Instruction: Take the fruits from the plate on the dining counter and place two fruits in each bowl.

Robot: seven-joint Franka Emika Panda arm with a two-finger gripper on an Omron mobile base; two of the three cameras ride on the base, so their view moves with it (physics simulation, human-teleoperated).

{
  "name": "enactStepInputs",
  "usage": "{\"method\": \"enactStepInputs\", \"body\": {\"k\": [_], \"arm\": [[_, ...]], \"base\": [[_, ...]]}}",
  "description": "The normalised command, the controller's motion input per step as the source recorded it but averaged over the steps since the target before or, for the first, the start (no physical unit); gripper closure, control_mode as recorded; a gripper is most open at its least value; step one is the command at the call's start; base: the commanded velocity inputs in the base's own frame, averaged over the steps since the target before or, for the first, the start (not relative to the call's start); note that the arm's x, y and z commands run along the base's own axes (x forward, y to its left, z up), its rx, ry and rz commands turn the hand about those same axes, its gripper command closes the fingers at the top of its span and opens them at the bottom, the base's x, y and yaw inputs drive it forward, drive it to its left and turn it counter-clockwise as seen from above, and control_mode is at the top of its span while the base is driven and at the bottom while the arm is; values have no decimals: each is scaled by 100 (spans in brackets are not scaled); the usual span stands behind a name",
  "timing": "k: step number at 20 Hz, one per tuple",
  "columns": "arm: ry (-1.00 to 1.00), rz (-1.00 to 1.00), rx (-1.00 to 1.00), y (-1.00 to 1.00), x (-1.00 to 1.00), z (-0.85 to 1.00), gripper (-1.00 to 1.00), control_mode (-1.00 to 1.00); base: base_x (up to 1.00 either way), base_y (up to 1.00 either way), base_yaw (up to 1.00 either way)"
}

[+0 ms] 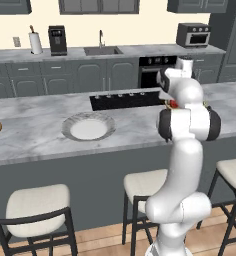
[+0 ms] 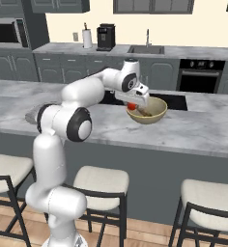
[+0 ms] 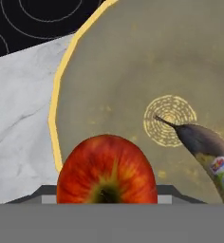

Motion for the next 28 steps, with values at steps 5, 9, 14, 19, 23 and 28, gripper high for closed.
{"method": "enactStepInputs", "body": {"k": [5,9,14,19,23,28], "arm": [[0,0,0,-43,9,-5,100,-100],[0,0,0,-27,0,0,-100,-100],[0,-4,-1,9,-26,0,-100,-100],[-5,-9,-1,36,-33,23,-100,-100],[-9,0,0,78,-52,57,-100,-100],[0,0,-1,100,-92,23,-100,-100]], "base": [[0,0,0],[0,0,0],[0,0,0],[0,0,0],[0,0,0],[0,0,0]]}}
